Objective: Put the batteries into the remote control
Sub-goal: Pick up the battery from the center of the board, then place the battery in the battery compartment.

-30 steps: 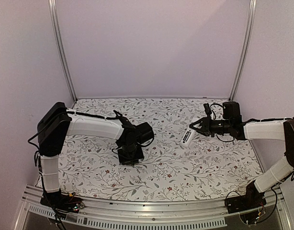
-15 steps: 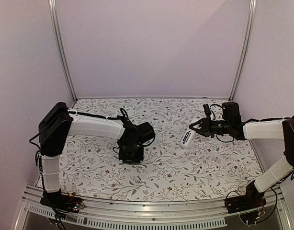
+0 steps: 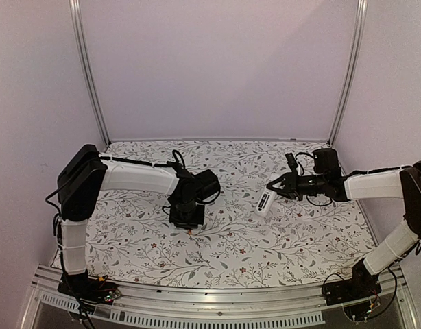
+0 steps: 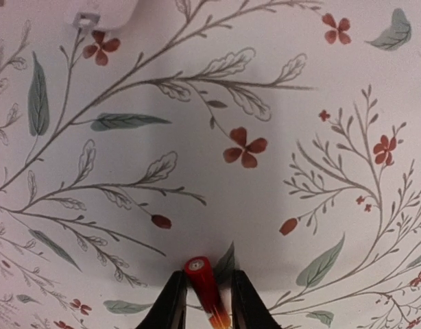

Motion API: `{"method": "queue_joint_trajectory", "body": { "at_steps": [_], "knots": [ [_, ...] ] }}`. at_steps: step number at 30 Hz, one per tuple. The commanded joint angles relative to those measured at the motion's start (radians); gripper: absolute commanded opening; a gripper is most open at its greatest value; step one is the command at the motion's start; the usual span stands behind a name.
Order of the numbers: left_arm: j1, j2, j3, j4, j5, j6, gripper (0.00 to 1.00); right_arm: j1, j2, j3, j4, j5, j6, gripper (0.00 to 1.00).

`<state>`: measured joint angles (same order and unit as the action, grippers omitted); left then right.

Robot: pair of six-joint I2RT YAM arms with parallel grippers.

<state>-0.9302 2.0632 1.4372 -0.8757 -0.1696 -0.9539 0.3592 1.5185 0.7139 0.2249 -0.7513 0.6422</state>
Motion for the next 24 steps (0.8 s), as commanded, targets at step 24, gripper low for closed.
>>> {"method": "queue_joint_trajectory", "body": {
  "at_steps": [24],
  "knots": [
    [-0.038,-0.471,-0.444,1.133,0.141,0.604,0.00,0.182,0.252,0.046,0.557,-0.115,0.359,0.00]
  ]
}}
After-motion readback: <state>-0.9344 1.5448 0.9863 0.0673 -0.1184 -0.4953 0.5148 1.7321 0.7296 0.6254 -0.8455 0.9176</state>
